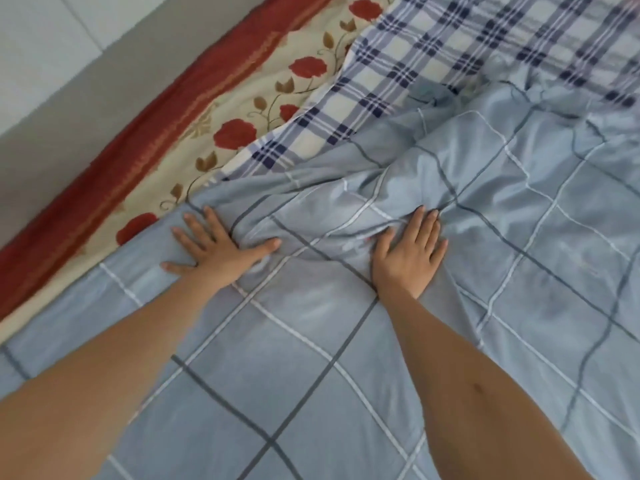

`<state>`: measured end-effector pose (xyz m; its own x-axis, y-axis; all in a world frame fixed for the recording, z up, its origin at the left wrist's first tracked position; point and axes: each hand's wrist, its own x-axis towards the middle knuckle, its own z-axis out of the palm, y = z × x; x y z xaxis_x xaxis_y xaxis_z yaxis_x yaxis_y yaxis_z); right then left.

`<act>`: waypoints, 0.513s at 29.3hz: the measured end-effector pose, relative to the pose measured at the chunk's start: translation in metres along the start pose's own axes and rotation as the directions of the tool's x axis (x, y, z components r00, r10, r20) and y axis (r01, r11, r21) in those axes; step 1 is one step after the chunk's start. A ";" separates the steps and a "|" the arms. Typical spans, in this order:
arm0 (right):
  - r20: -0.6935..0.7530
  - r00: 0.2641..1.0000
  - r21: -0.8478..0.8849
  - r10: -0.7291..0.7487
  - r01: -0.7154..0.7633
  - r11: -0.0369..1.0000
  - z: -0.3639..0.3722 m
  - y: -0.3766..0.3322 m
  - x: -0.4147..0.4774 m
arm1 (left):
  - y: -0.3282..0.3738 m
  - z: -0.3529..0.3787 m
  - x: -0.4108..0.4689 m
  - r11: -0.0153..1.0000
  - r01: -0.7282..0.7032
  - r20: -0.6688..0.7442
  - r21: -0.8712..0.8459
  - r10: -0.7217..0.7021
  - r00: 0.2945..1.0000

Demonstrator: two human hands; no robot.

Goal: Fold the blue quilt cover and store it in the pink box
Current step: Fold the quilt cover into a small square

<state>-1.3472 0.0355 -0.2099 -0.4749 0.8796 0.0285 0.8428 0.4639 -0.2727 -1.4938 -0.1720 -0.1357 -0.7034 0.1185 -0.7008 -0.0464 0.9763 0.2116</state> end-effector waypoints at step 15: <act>0.096 0.991 -0.044 0.088 -0.084 0.995 -0.006 -0.004 0.019 | 0.047 -0.014 0.030 0.934 0.277 0.166 0.225 -0.317 0.934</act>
<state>-1.3578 0.0512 -0.2028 -0.4210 0.9027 -0.0882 0.8901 0.3925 -0.2316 -1.5272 -0.1255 -0.1371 -0.5239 -0.1692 -0.8348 -0.0785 0.9855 -0.1504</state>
